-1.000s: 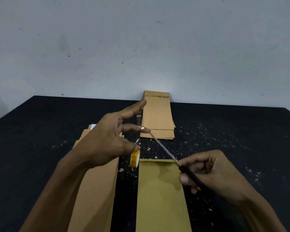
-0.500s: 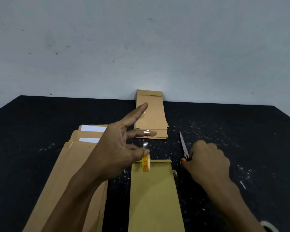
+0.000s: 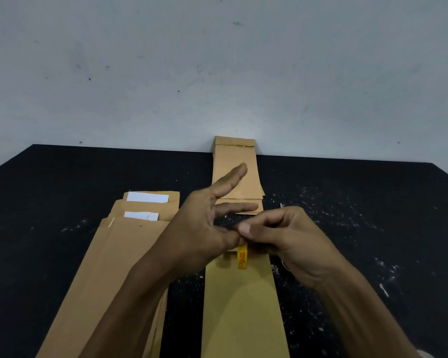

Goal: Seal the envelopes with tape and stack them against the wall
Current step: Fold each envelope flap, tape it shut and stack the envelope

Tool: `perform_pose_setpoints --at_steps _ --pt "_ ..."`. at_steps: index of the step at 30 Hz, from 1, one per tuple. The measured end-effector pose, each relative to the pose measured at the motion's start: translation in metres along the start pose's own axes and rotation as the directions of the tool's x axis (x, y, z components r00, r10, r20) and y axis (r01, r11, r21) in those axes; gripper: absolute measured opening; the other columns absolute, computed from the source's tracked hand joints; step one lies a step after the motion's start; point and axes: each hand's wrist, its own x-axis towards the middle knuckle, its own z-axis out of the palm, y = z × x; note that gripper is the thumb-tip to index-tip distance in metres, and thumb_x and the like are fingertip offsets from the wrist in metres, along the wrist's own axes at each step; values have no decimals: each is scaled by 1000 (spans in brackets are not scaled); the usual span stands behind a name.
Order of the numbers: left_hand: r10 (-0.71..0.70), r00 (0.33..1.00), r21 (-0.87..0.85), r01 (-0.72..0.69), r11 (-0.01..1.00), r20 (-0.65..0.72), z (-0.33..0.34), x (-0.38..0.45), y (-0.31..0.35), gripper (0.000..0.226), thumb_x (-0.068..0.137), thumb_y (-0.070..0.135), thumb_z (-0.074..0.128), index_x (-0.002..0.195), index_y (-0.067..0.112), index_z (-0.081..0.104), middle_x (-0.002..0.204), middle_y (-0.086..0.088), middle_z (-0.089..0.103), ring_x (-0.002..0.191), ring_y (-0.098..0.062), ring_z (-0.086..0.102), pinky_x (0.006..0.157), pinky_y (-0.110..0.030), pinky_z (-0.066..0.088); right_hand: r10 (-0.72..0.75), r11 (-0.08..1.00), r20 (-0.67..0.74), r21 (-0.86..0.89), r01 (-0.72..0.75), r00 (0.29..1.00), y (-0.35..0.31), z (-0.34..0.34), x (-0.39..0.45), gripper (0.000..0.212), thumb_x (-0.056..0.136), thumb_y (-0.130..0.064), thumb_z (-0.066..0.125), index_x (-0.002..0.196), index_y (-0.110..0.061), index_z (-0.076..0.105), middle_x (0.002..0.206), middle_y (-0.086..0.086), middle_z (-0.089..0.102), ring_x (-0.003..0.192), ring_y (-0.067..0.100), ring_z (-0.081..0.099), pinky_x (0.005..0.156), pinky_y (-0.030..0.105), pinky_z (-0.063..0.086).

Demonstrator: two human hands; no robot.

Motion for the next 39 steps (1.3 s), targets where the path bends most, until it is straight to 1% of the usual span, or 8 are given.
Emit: perform_pose_setpoints --at_steps 8,12,14,19,22,26,32,39 --pt "93 930 -31 -111 993 -356 4 8 -20 74 81 -4 72 135 41 49 159 17 31 135 -7 48 104 -39 50 -177 980 -249 40 193 952 12 12 21 17 80 -12 75 93 -2 78 87 13 77 84 22 74 69 27 60" --pt "133 879 54 -123 991 -457 10 6 -27 66 85 -3 72 127 44 52 159 16 31 136 -7 47 105 -32 49 -195 981 -319 -46 190 928 21 20 33 7 84 -10 75 89 -10 80 84 4 78 86 18 75 81 36 61" --pt "160 863 112 -121 986 -480 15 1 -34 64 85 3 75 126 45 51 159 18 31 138 -6 44 100 -23 50 -177 984 -333 -49 170 926 26 23 37 7 84 -9 75 89 -9 80 83 3 78 85 17 75 82 38 61" --pt "236 839 455 16 890 -490 19 -11 -56 66 71 37 79 132 36 53 158 16 32 143 0 34 112 -33 42 -155 988 -463 -51 148 872 29 19 44 3 84 -12 78 85 -13 79 73 1 77 66 12 73 64 27 61" --pt "196 846 526 113 843 -495 19 -10 -63 60 65 55 74 116 25 63 157 10 34 142 -4 38 106 -36 48 -118 993 -462 -68 98 879 32 17 45 9 85 -12 77 79 -18 78 69 -1 75 58 14 69 52 28 58" --pt "188 864 591 148 793 -468 20 -10 -71 19 79 33 77 91 21 72 150 15 37 139 -16 45 103 -38 49 -37 999 -424 -38 23 905 37 18 47 10 86 -10 76 77 -15 76 68 4 75 59 14 72 48 25 55" --pt "185 858 671 222 707 -479 11 -10 -73 14 85 27 66 93 17 72 154 -6 42 128 -22 55 89 -25 41 -149 886 -416 -460 -66 897 49 4 53 6 84 -25 80 78 -24 81 71 -7 75 64 12 70 65 41 61" --pt "192 885 791 259 554 -424 20 -2 -80 22 83 37 58 84 18 70 148 -12 49 121 -33 60 88 -43 52 -206 635 -428 -743 -212 880 50 8 56 10 87 -40 75 94 -34 79 90 -9 74 84 14 66 69 35 57"
